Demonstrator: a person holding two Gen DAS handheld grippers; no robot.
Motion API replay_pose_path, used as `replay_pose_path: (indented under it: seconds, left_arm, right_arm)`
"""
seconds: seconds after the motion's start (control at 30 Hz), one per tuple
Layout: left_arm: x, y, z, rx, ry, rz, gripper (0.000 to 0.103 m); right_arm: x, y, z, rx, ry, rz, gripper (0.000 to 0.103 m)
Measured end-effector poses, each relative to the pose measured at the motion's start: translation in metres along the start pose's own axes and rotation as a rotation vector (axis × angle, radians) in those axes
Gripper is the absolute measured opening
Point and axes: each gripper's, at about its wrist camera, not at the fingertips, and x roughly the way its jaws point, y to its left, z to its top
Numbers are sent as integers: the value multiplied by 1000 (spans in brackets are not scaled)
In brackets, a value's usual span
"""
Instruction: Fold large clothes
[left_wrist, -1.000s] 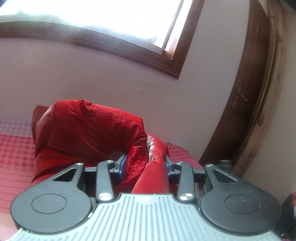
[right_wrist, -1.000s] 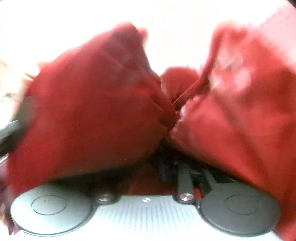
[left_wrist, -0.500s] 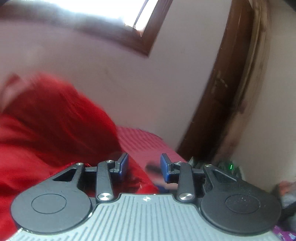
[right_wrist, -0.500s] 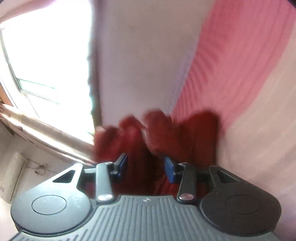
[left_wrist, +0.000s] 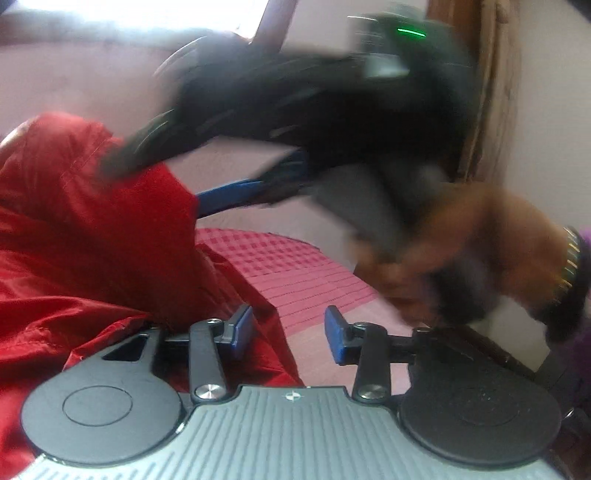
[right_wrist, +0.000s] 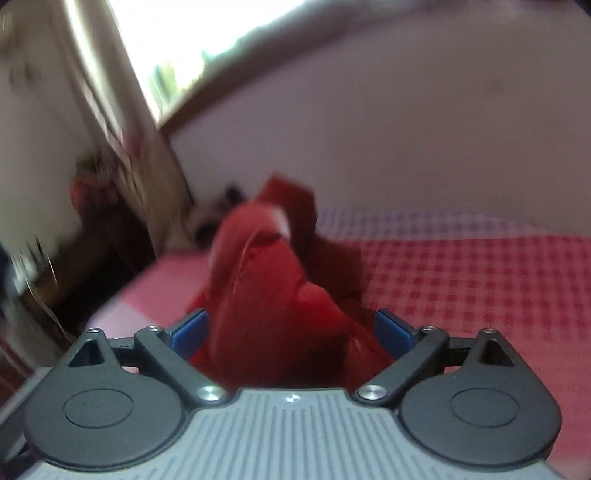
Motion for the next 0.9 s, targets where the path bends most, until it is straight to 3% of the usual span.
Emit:
replay_pose_path:
  seconds: [0.03, 0.1, 0.17, 0.2, 0.23, 0.3, 0.4, 0.47, 0.53, 0.57, 0.63, 0.73, 0.9]
  left_arm:
    - [-9, -3, 1, 4, -16, 5, 50]
    - [-33, -4, 1, -37, -43, 12, 56]
    - [-72, -2, -1, -96, -108, -1, 79]
    - [-91, -1, -3, -108, -145, 28, 86]
    - [-113, -2, -5, -114, -187, 91, 103]
    - [-145, 0, -10, -67, -265, 219, 103]
    - [-143, 15, -11, 14, -180, 294, 93]
    - [-130, 29, -14, -16, -114, 221, 67]
    - [-115, 26, -15, 6, -95, 194, 59]
    - [-107, 19, -15, 22, -88, 171, 47]
    - [-86, 6, -16, 36, -65, 111, 44]
    - [-55, -6, -22, 109, -38, 92, 44]
    - [-17, 4, -32, 29, -13, 11, 44]
  right_arm:
    - [11, 8, 0, -69, 34, -37, 48]
    - [16, 18, -9, -141, 44, -89, 43]
    - [9, 19, -18, -143, 7, -98, 39]
    - [4, 18, -22, -145, -6, -108, 37]
    - [1, 18, -26, -146, -15, -118, 35]
    - [-9, 19, -31, -134, -39, -127, 33]
    - [-17, 18, -35, -118, -64, -132, 30]
    - [-12, 18, -34, -120, -68, -130, 29]
    - [-11, 21, -30, -126, -84, -144, 26]
    - [-14, 24, -27, -131, -95, -152, 25]
    - [-20, 26, -21, -137, -105, -157, 24]
    - [-31, 19, -17, -139, -116, -182, 23]
    - [-36, -14, -36, -79, -120, -225, 23]
